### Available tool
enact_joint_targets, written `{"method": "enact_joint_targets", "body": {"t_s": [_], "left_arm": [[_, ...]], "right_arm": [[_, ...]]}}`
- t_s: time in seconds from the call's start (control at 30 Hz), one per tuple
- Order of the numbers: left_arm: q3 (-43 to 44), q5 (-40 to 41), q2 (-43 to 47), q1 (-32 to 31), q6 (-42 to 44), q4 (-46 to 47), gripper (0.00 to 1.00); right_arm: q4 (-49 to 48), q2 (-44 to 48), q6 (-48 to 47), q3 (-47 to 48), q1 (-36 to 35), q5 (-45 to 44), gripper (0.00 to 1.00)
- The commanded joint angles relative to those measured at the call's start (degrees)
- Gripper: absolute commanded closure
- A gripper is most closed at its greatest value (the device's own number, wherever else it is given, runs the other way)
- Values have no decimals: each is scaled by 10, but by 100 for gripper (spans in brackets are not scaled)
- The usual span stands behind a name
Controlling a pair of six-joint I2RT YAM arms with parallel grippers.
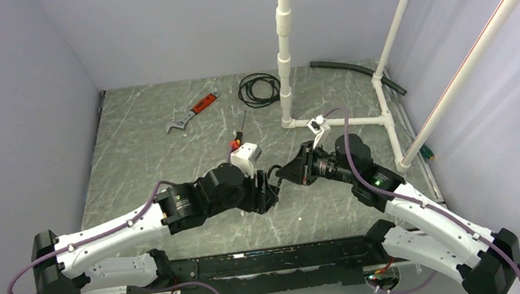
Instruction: Unlock with the key
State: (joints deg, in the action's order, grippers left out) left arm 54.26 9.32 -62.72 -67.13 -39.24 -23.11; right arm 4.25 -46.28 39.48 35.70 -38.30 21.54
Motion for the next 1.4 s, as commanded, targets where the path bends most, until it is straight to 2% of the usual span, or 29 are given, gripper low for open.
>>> {"method": "enact_joint_targets", "body": {"t_s": [0.0,0.37,1.0,1.2,1.37], "left_arm": [[4,-21,22,-3,11,78,100],[-15,-48,58,-3,-1,104,100],[-24,-82,57,-3,8,120,100],[-12,-2,45,-3,18,48,100],[-10,64,10,-3,9,16,100]], "right_arm": [[-40,-9,2,-3,-2,1,82],[-40,-12,-7,-34,-2,-9,83],[-94,-51,-5,-1,-2,16,82],[-29,-22,-28,15,-2,-1,81],[78,48,-48,8,-1,-48,70]]}}
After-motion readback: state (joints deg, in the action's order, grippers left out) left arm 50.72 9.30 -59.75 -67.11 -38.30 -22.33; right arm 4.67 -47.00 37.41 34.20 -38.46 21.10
